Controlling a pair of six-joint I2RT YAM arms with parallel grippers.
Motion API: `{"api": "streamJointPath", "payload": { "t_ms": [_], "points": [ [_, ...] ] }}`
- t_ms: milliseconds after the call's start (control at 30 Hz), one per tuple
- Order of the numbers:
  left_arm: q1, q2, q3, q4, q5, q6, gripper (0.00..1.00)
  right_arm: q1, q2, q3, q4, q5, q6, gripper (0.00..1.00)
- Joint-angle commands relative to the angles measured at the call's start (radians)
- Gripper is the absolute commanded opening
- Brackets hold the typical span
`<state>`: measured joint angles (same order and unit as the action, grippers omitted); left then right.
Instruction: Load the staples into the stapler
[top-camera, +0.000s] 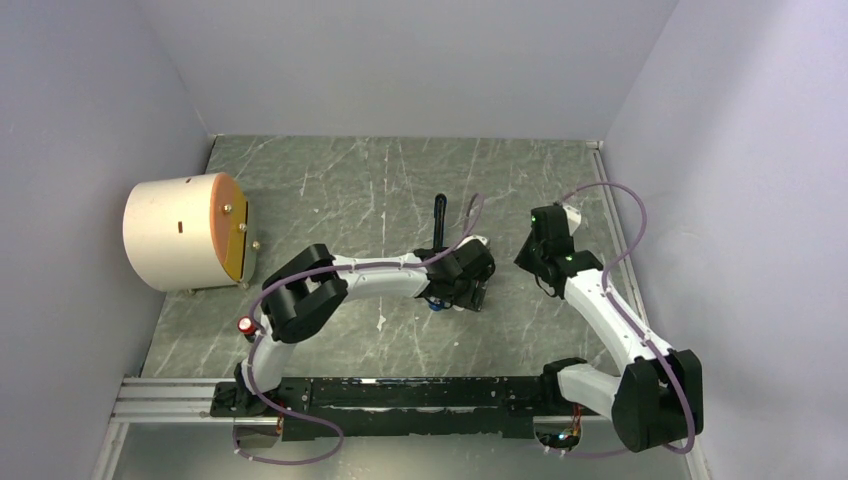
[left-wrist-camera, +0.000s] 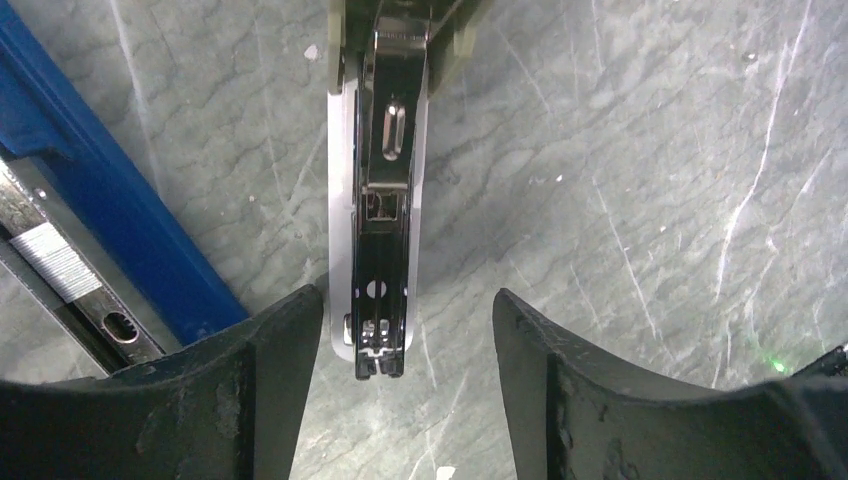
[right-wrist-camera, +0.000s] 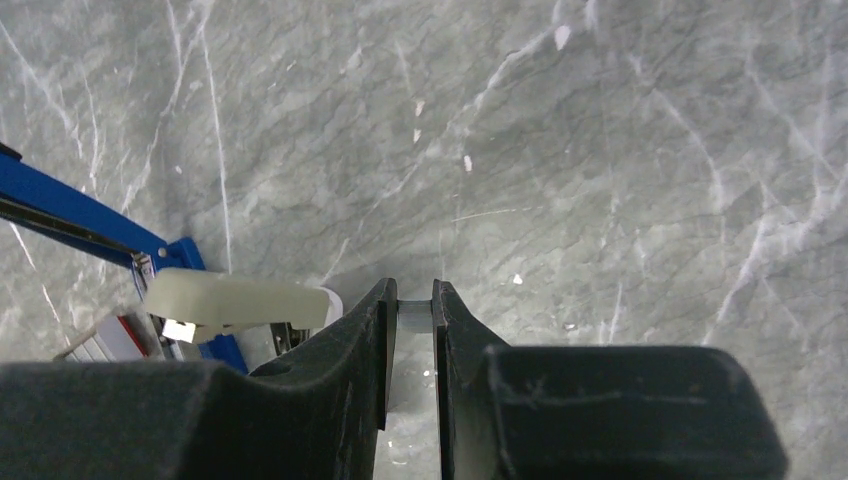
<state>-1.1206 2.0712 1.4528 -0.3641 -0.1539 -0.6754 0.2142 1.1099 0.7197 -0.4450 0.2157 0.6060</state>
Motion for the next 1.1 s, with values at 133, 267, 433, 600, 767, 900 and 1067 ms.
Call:
{"api": "streamJointPath", "payload": {
  "t_ms": [133,267,433,600,767,900,1067],
  "points": [
    [0.03,-0.085,-0.087,0.076,0.141,-0.008,0.72,0.099,0.034,0.004,0.027,0.061,0.057,0.23],
    [0.04,-0.099,-0.13,0.137,0.213,-0.025,0.68,0.127,0.04,0.007,0.023,0.075,0.069,0.23],
    [0.04,-0.092,-0.143,0.167,0.24,-0.034,0.59,0.144,0.041,0.009,0.023,0.079,0.073,0.23],
    [0.041,-0.111,-0.154,0.191,0.246,-0.025,0.51,0.149,0.044,0.012,0.018,0.053,0.058,0.23],
    [0.042,-0.148,-0.183,0.197,0.243,-0.017,0.59,0.175,0.036,-0.001,0.018,0.052,0.061,0.23],
    [0.048,-0.229,-0.246,0.23,0.237,-0.033,0.64,0.228,0.033,-0.013,0.008,0.087,0.099,0.23],
    [0.049,-0.39,-0.31,0.203,0.129,-0.053,0.68,0.316,0.018,-0.039,0.009,0.141,0.154,0.23]
  ]
}}
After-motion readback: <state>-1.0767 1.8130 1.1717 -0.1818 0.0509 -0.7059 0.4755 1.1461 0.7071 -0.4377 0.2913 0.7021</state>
